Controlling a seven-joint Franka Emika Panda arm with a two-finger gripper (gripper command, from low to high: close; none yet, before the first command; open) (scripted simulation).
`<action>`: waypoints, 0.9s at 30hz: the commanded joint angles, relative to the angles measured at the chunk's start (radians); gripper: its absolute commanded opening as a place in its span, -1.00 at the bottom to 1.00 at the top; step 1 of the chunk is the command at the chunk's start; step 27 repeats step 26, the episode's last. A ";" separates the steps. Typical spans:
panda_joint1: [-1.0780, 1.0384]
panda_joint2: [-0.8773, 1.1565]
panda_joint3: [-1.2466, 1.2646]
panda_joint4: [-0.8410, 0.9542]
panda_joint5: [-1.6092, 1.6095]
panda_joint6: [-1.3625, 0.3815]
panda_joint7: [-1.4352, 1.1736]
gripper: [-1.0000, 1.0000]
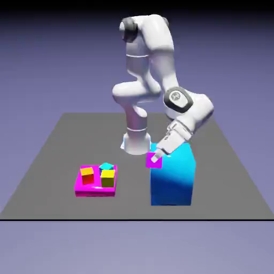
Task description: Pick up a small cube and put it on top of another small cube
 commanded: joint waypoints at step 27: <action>0.077 0.058 -0.567 -0.167 0.180 0.155 -0.391 1.00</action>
